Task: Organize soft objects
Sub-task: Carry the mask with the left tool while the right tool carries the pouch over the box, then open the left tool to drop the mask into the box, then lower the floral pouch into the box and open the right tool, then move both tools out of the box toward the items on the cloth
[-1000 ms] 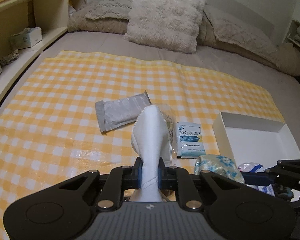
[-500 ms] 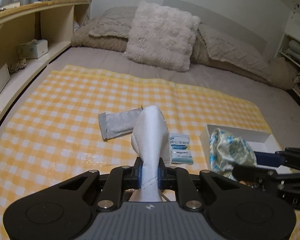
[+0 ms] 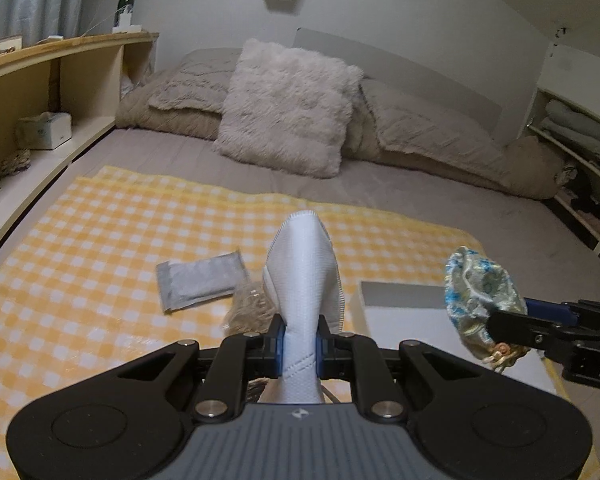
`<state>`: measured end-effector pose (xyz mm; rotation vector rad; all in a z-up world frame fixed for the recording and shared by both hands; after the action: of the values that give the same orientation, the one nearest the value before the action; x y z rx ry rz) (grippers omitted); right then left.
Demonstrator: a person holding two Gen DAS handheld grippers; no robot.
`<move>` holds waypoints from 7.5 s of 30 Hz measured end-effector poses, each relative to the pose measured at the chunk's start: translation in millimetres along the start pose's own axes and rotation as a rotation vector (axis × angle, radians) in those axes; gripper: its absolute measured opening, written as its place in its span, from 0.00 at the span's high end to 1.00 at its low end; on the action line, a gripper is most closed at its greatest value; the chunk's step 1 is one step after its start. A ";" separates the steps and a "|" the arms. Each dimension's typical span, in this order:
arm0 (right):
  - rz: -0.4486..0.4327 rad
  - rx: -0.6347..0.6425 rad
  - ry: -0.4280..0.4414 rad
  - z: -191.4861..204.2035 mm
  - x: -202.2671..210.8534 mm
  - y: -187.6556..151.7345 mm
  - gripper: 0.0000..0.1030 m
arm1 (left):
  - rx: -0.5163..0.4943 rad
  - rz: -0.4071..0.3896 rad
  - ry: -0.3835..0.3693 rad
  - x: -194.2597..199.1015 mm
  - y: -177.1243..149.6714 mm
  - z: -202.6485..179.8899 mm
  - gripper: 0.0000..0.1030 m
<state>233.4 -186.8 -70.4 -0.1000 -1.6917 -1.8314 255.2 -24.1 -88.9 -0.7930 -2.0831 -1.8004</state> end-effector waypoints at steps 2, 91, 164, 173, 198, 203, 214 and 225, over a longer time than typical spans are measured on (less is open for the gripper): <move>-0.020 -0.003 -0.023 -8.4 9.1 1.6 0.57 | -0.003 -0.006 -0.015 -2.5 1.3 -9.3 0.85; 0.053 -0.227 -0.491 -299.4 106.5 -76.1 0.57 | -0.512 0.334 -0.571 -177.0 -187.5 -366.6 0.75; 0.410 -0.065 -0.287 -240.7 25.9 -142.5 0.38 | -0.343 0.289 -0.409 -151.0 -108.6 -267.0 0.55; 0.374 -0.060 -0.316 -237.5 46.7 -130.1 0.18 | -0.347 0.261 -0.396 -132.3 -105.1 -262.3 0.28; 0.103 -0.140 -0.412 -219.9 108.9 -91.0 0.00 | -0.283 0.110 -0.281 -71.5 -70.6 -208.4 0.00; 0.072 -0.152 -0.408 -209.3 108.3 -83.2 0.00 | -0.254 0.085 -0.234 -62.2 -62.2 -188.8 0.00; 0.055 -0.116 -0.372 -173.4 84.8 -66.4 0.00 | -0.178 0.053 -0.109 -46.2 -42.0 -114.0 0.00; 0.057 -0.064 -0.303 -127.6 44.8 -46.1 0.00 | -0.101 0.028 0.000 -34.6 -26.4 -36.4 0.00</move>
<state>220.5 -323.0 -111.7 -0.4692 -1.8097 -1.9019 263.1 -69.2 -122.4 -0.8439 -1.9846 -1.9028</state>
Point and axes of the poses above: each gripper's, at about its wrist camera, not at the fingertips, and x roughly against the way its jaws point, z to its left, y to its top, the point moved 9 cm from there along -x, roughly the way its jaws point, and after that the axes turned 6 degrees about -z, right-handed, at the moved point
